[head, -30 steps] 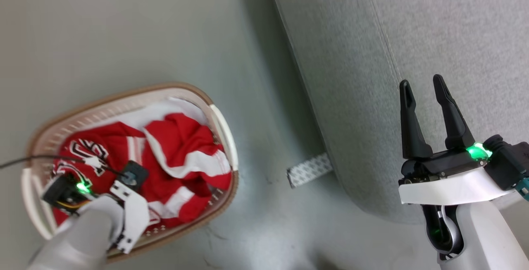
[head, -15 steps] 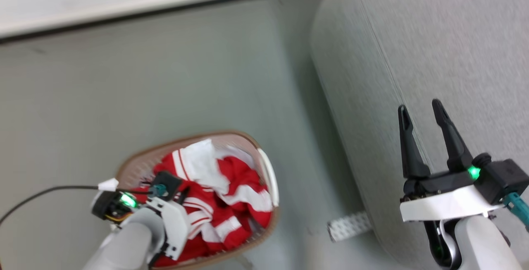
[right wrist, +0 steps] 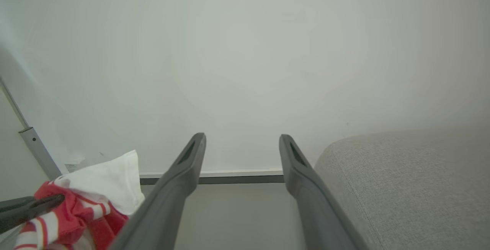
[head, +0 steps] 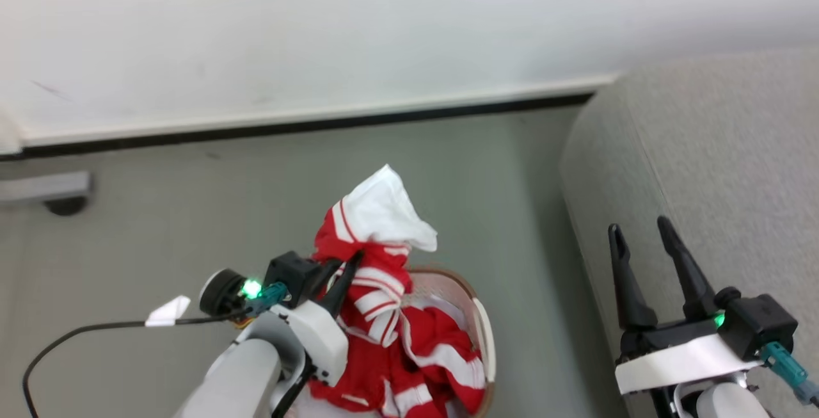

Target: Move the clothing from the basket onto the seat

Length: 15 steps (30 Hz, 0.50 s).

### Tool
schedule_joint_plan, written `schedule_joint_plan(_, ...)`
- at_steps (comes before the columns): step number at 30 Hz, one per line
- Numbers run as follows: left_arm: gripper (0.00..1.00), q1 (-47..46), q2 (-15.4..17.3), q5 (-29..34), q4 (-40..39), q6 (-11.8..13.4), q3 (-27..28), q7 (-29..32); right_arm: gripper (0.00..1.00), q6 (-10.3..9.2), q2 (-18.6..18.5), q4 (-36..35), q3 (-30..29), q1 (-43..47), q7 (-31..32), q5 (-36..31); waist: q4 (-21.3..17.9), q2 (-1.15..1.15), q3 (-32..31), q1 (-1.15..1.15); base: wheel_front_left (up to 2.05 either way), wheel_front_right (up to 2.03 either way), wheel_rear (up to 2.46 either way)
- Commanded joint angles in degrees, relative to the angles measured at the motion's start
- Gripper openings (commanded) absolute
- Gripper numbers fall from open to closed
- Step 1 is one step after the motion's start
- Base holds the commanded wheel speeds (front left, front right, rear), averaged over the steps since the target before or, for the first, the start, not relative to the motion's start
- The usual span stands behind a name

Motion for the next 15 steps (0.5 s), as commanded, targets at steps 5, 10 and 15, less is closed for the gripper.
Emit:
schedule_joint_plan(5, 0.00, 2.3, 0.5, 0.4, -9.3, -0.1, 1.8, 0.0, 1.00, -0.12, -0.2, 0.9, 0.9, 2.5, 0.0, 0.6, 4.9, 0.00, -6.0, 0.01, 0.00, 0.00, 0.00)
schedule_joint_plan(10, 0.00, 1.6, 0.3, 0.8, -13.4, -0.2, 2.0, 0.0, 1.00, -0.12, -0.2, 1.3, 1.6, 3.2, 0.0, 1.1, 6.0, 0.00, -7.5, 0.01, 0.00, 0.00, 0.00)
schedule_joint_plan(15, 0.00, 0.5, -0.4, -0.3, -17.5, -0.2, 2.7, 0.0, 1.00, -0.12, -0.2, 1.8, 2.9, 4.2, 0.0, 1.3, 7.2, 0.00, -9.4, 0.01, 0.00, 0.00, 0.00)
